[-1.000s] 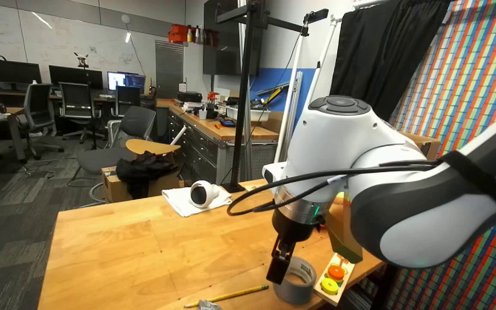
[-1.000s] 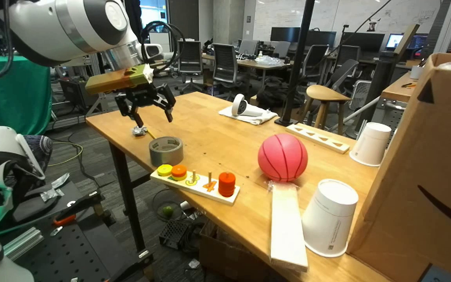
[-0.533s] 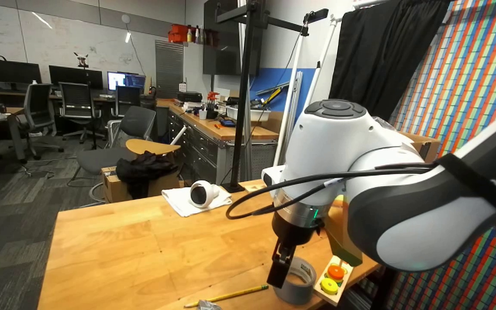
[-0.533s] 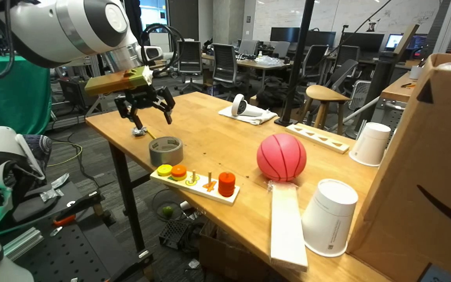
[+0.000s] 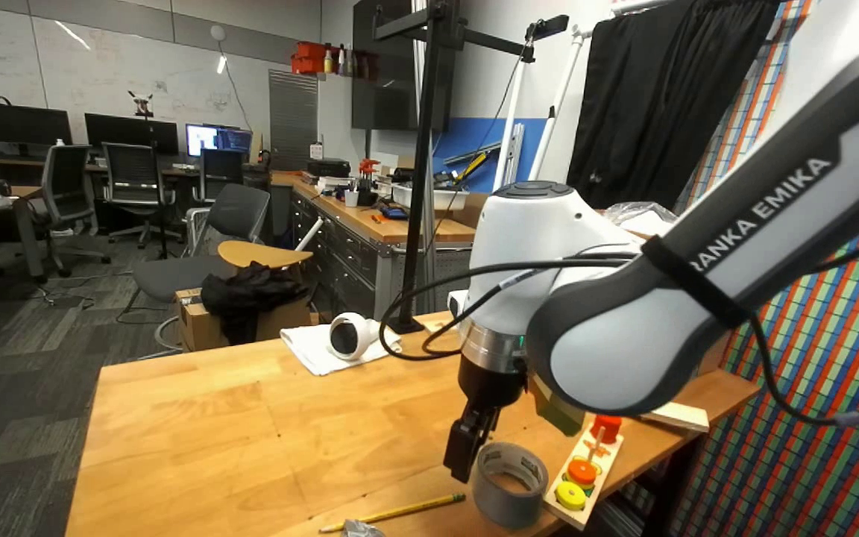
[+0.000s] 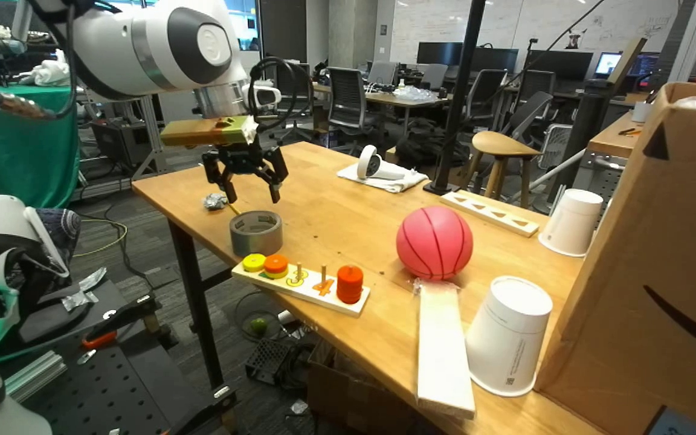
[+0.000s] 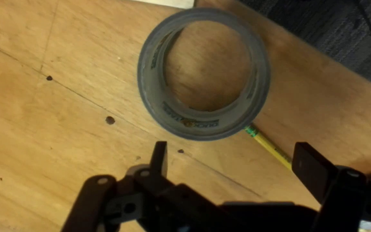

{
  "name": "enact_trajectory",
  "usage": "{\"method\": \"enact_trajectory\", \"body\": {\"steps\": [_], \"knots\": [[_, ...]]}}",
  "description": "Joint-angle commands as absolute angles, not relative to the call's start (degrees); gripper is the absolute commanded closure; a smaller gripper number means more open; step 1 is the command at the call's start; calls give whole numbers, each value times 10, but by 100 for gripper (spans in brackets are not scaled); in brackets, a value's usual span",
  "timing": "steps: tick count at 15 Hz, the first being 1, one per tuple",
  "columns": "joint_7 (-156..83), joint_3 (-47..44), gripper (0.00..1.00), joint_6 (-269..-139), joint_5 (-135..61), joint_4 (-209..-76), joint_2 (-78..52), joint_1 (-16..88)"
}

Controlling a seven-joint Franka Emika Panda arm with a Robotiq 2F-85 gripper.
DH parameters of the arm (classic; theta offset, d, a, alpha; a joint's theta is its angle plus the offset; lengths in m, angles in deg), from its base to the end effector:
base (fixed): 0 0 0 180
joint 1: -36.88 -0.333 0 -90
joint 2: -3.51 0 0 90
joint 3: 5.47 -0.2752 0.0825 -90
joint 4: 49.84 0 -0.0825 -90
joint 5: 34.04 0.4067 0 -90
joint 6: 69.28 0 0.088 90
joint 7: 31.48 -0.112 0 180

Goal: Push the ball towards the box

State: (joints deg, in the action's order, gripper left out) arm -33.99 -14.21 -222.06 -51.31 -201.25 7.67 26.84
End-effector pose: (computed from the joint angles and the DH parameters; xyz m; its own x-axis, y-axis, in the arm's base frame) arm 0.4230 0.1507 0.2119 0.8485 0.5234 0.0784 0.5064 -0.8459 0.1676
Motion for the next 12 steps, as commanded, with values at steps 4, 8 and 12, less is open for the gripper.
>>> {"method": "enact_trajectory", "body": {"steps": [4,8,12], "knots": [[-309,-104,0,-2143,-466,-1886,1,315],[-303,-79,0,-2123,-488,-1832,-47,336],[-296,-56,0,-2083,-507,-1780,-89,347]]}}
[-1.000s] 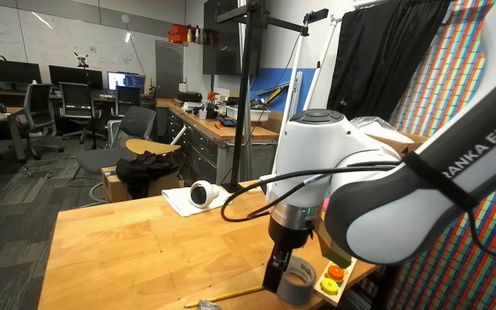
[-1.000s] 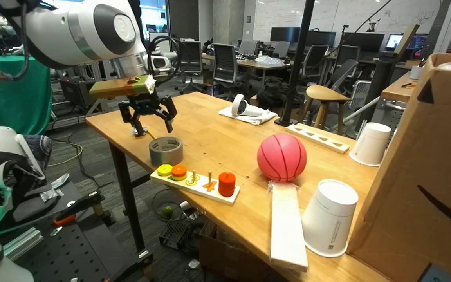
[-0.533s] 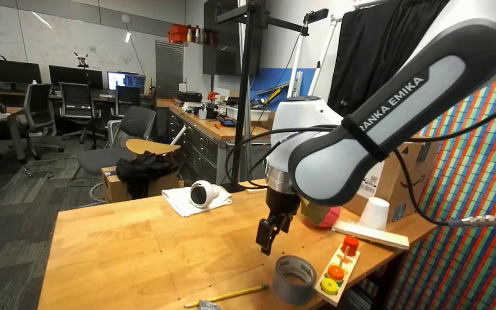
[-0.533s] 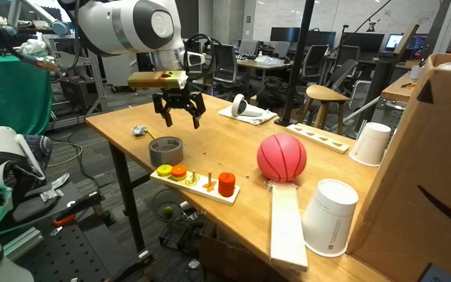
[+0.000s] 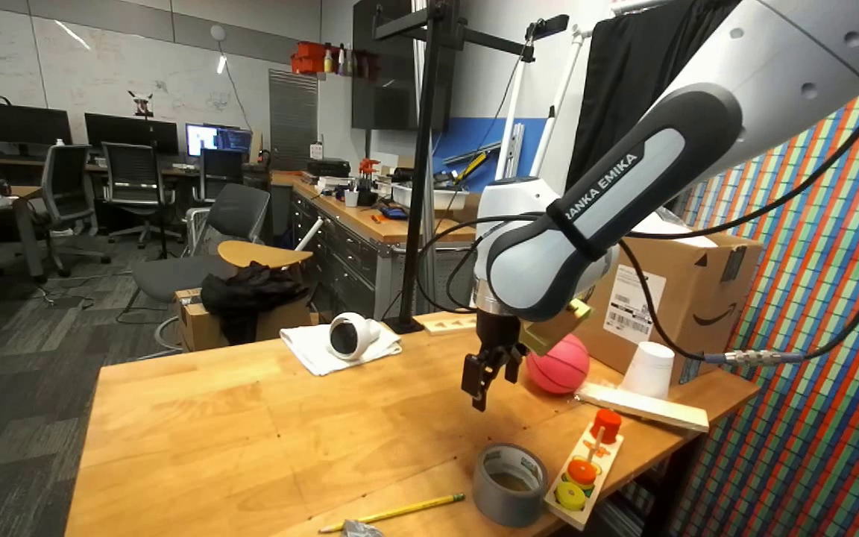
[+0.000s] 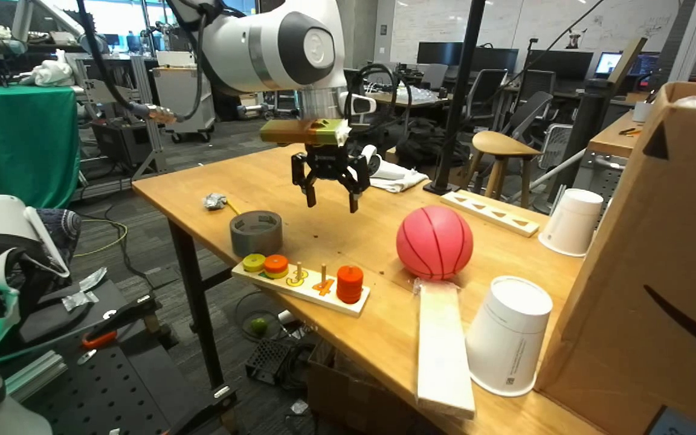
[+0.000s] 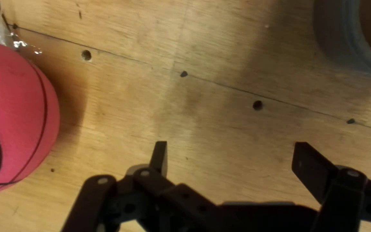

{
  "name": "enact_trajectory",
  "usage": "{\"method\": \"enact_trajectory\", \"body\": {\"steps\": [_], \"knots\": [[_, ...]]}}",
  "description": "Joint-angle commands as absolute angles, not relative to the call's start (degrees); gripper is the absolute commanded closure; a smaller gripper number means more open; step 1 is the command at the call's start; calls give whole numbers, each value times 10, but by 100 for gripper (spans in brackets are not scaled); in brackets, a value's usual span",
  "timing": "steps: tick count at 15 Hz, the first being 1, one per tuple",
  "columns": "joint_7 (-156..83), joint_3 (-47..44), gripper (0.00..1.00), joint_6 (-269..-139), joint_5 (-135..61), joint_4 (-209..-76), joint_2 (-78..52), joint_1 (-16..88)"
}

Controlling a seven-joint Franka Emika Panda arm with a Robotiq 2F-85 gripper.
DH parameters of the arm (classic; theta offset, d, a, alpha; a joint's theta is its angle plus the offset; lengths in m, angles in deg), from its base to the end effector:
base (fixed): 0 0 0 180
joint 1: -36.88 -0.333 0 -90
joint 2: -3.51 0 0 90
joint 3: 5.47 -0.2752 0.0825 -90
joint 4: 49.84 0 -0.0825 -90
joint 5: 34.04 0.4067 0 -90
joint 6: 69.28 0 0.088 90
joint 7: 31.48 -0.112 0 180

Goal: Push the ball towards the box

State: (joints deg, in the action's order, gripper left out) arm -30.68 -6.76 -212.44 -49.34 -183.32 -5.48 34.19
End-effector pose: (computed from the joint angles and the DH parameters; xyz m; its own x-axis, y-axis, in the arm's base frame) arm 0.5256 0.0377 0.2087 0.9566 0.2915 -0.0067 0.2889 -0.9444 0.1573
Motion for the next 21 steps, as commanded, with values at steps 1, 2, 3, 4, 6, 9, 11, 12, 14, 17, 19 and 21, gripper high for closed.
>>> {"method": "enact_trajectory", "body": {"steps": [1,2,3,4,6,9,11,12,14,17,19,21], "knots": [[-300,-48,0,-2063,-520,-1764,-101,348],[-301,-41,0,-2035,-531,-1748,-110,349],[-297,-35,0,-2010,-540,-1732,-120,351],[-290,-30,0,-1984,-545,-1715,-129,354],[-274,-22,0,-1935,-554,-1682,-146,361],[-274,-10,0,-1911,-566,-1645,-154,372],[-304,3,0,-1962,-588,-1647,-141,378],[-317,9,0,-1986,-598,-1648,-137,380],[-359,27,0,-2038,-634,-1656,-128,380],[-422,50,0,-2106,-664,-1679,-117,381],[-450,60,0,-2135,-676,-1694,-109,379],[-456,61,0,-2156,-671,-1711,-99,380]]}}
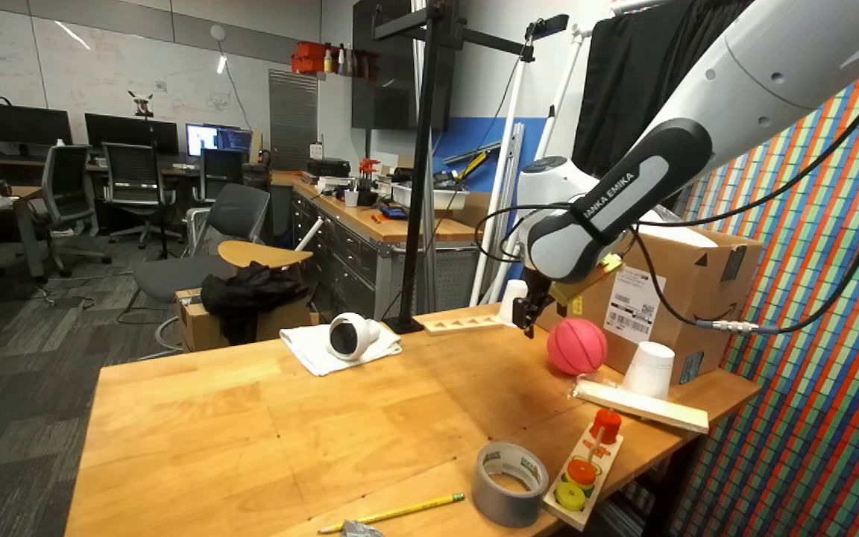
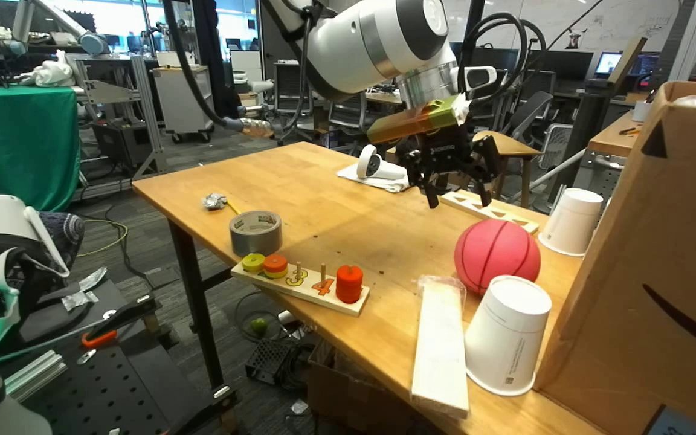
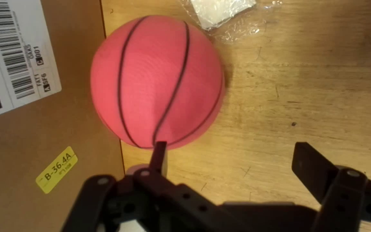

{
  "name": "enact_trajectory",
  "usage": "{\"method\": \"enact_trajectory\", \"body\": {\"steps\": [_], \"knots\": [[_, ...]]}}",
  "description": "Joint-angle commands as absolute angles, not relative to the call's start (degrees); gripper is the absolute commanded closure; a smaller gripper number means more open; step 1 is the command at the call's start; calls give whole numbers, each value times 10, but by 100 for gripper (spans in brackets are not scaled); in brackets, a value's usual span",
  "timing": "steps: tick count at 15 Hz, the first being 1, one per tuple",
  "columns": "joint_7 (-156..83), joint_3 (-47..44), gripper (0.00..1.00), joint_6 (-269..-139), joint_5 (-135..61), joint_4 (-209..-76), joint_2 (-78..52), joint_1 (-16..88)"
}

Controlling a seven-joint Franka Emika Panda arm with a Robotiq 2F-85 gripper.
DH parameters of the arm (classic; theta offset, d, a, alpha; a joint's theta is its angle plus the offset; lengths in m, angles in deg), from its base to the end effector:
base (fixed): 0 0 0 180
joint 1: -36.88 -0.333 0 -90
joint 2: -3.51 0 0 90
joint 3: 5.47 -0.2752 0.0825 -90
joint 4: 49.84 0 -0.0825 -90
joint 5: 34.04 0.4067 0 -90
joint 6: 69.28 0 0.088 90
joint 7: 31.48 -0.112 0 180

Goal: Push the ball towards the box

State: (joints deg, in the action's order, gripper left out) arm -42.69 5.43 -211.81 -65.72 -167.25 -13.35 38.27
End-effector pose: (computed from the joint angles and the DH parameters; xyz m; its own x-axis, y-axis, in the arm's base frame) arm 0.5973 -0.1287 0.2524 0.9913 0.0483 0.1222 -0.0059 -0.9130 0.4080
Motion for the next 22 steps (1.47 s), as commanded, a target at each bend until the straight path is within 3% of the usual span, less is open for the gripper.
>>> {"method": "enact_trajectory", "body": {"steps": [1,22], "knots": [[-459,61,0,-2165,-672,-1719,-94,379],[-443,30,0,-2169,-697,-1763,-62,368]]}}
